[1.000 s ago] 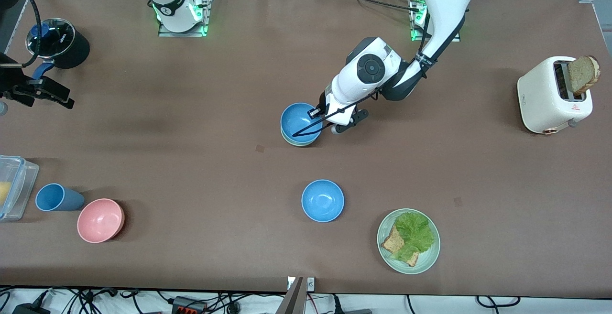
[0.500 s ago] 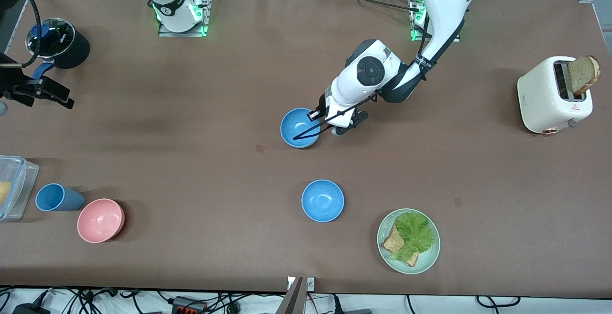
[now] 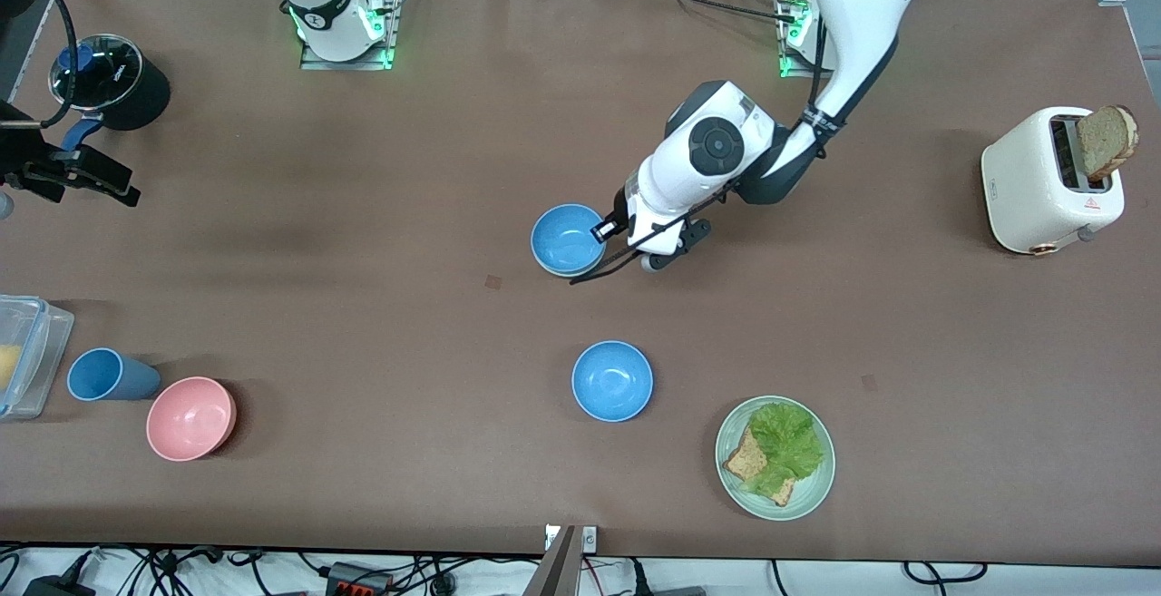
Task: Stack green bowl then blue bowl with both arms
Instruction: 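Open the left gripper to release the blue bowl rim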
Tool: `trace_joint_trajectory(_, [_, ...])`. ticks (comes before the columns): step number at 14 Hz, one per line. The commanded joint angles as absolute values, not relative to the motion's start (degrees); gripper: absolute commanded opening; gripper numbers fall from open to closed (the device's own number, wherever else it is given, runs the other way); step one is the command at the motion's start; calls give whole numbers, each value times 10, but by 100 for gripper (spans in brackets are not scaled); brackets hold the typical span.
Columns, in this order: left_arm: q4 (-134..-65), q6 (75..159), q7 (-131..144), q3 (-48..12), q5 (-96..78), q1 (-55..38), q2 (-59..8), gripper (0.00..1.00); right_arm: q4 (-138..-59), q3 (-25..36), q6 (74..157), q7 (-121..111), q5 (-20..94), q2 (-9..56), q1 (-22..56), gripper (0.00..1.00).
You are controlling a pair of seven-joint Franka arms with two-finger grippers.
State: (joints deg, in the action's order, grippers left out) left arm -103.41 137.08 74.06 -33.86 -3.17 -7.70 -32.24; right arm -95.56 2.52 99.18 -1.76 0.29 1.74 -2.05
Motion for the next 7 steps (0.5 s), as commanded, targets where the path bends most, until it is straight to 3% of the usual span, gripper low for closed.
trace_joint_trajectory(1, [-971,1254,717,-337,-14,-70,-310,36,-969,23,996,-15,-4,4,-23,100])
trace_joint_trajectory(7, [-935,1154,534,-340,-13,2,-268,38,-968,23,995,-15,-4,4,-22,100])
